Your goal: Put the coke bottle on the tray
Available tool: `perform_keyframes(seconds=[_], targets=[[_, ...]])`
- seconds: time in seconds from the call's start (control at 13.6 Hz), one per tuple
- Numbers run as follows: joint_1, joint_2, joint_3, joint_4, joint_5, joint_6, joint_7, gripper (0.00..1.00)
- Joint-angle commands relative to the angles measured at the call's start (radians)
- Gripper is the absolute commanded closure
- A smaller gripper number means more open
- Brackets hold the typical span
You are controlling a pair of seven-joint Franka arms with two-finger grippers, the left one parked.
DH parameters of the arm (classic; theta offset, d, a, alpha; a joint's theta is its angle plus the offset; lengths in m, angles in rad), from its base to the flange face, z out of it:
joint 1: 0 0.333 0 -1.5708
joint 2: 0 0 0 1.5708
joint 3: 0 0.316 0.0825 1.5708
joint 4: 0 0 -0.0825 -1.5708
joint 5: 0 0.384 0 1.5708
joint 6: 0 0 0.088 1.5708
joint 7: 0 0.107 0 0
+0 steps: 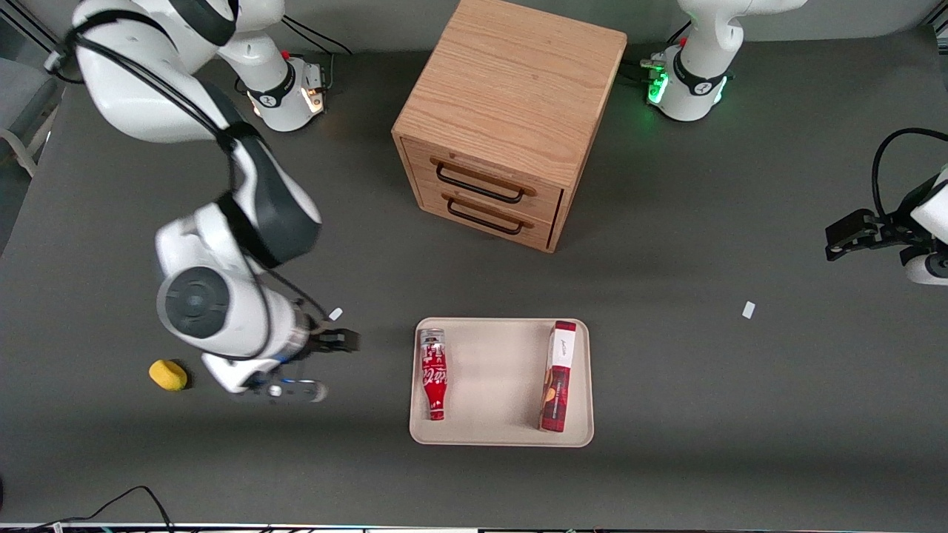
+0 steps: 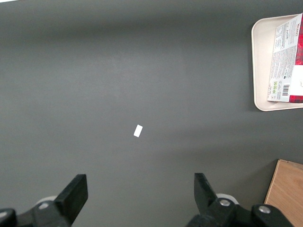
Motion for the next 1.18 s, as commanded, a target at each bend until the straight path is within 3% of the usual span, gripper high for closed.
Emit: perform_keyframes(seconds=[0.0,0.22,0.37,0.66,1.11], targets=[[-0.023,-0.260,-0.103,-0.298,0.019,0.054,-0.055,0.00],[-0.021,-0.535,-0.277,-0.634,0.215,0.225,-0.163,0.00],[-0.024,-0.632,-0.352,-0.735,0.266,0.247,-0.251,0.00],[-0.028,-0.787,-0.429,-0.845,0.303,0.251,-0.298,0.00],[-0.024,-0.808,-0.432,-0.821,0.310,0.236,-0.294,0.00]])
